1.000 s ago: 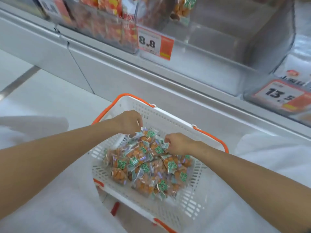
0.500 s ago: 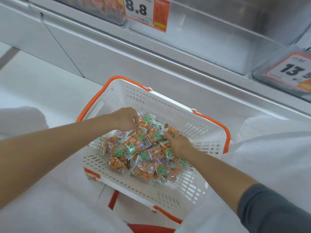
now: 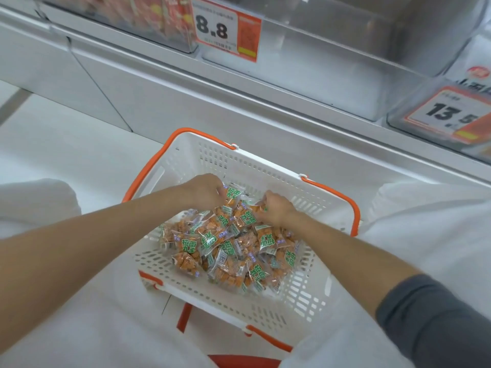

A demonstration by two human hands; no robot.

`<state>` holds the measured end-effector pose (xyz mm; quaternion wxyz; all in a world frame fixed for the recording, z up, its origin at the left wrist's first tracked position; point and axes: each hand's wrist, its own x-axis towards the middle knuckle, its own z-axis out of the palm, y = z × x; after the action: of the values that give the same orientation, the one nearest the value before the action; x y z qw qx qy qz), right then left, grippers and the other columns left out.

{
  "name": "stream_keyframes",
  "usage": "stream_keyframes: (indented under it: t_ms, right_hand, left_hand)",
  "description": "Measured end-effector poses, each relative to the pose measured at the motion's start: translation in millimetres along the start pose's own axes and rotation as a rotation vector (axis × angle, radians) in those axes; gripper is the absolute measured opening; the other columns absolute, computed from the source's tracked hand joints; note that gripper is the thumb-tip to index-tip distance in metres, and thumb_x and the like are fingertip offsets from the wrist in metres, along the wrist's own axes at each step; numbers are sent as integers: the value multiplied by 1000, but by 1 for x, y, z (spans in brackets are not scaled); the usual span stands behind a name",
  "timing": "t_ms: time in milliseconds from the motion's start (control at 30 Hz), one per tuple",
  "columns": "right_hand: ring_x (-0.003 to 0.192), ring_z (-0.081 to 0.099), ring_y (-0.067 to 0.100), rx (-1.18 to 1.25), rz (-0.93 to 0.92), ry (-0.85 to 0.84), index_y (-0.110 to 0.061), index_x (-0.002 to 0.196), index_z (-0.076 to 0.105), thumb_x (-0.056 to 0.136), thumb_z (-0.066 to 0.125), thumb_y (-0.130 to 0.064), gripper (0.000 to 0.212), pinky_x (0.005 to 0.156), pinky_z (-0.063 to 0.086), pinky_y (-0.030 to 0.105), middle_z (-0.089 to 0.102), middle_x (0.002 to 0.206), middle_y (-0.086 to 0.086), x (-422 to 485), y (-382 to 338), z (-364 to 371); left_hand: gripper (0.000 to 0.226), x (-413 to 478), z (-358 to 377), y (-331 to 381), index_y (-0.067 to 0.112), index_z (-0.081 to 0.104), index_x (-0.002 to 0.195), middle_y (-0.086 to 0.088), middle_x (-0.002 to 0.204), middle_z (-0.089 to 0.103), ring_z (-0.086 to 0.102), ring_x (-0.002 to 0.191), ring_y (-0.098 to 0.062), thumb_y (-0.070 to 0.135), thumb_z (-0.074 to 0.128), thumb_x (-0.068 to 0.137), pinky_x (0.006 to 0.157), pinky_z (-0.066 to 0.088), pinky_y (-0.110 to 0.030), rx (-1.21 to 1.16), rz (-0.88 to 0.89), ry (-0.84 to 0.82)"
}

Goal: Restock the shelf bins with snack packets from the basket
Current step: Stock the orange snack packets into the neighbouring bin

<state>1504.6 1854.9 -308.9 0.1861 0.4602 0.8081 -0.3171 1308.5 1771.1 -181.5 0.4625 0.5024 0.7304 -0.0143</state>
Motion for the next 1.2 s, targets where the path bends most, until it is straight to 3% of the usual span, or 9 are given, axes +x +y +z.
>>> stream_keyframes:
  t_ms: [100, 267, 433, 567, 633, 767, 967, 1100, 1200]
  right_hand:
    - [85, 57, 18, 81, -121, -65, -12, 125, 41, 87, 71, -36, 54, 61, 44, 28, 61, 105, 2, -21, -39, -59]
    - [89, 57, 19, 64, -404, 125, -15, 133, 39, 79, 79, -29, 68, 77, 49, 34, 58, 104, 2, -81, -83, -133]
    - [125, 43, 8, 372, -382, 192, -20, 149, 32, 82, 76, -35, 81, 86, 36, 5, 42, 142, -5, -108, -92, -164]
    - [125, 49, 15, 622, -205, 440, -15, 141, 44, 93, 51, -56, 63, 102, 39, 31, 51, 134, -2, -95, -97, -173]
    - [98, 61, 18, 615, -134, 515, -10, 109, 58, 96, 39, -60, 55, 84, 48, 33, 63, 105, 5, -90, -98, -172]
    - [52, 64, 27, 521, -156, 539, -11, 60, 42, 101, 28, -55, 62, 55, 50, 38, 56, 60, 25, -94, -99, -171]
    - [54, 58, 39, 489, -177, 658, 6, 62, 52, 100, 31, -58, 77, 58, 52, 53, 57, 58, 25, -88, -96, -191]
    - [49, 56, 33, 417, -205, 635, 6, 60, 51, 100, 32, -56, 76, 56, 51, 41, 55, 55, 22, -97, -98, -207]
    - [47, 60, 19, 739, -148, 492, 3, 81, 66, 99, 35, -57, 70, 50, 50, 26, 66, 66, 17, -104, -99, -218]
  left_hand:
    - [16, -2, -9, 4, 8, 55, 93, -15, 92, 52, 53, 76, -26, 23, 50, 97, 70, 49, -31, -244, -71, 71]
    - [67, -24, -29, 31, 13, 43, 133, -1, 127, 45, 69, 98, -23, 64, 47, 89, 85, 57, -36, -860, -129, -91]
    - [42, -29, -36, 46, 2, 57, 124, -10, 116, 67, 70, 95, -20, 32, 59, 95, 77, 60, -29, -1170, 61, 61]
    - [24, -35, -39, 52, 9, 63, 112, 0, 93, 73, 71, 89, -15, 26, 58, 96, 84, 58, -34, -1248, 184, 119]
    - [19, -38, -38, 59, 12, 63, 110, 2, 88, 73, 70, 81, -11, 23, 55, 97, 88, 57, -36, -1275, 255, 82]
    - [30, -37, -34, 64, 8, 61, 121, -10, 108, 72, 70, 92, -19, 25, 53, 98, 91, 55, -35, -1295, 327, 20]
    - [44, -36, -41, 67, 4, 60, 120, -12, 110, 69, 67, 95, -20, 32, 63, 87, 88, 55, -31, -1406, 307, -38]
    - [12, -37, -52, 64, 13, 68, 88, 3, 78, 70, 64, 76, -9, 24, 71, 84, 80, 52, -24, -1242, 284, 124]
    - [26, -38, -59, 61, 13, 70, 108, -3, 89, 72, 67, 74, -9, 19, 72, 83, 72, 56, -21, -1332, 295, 191]
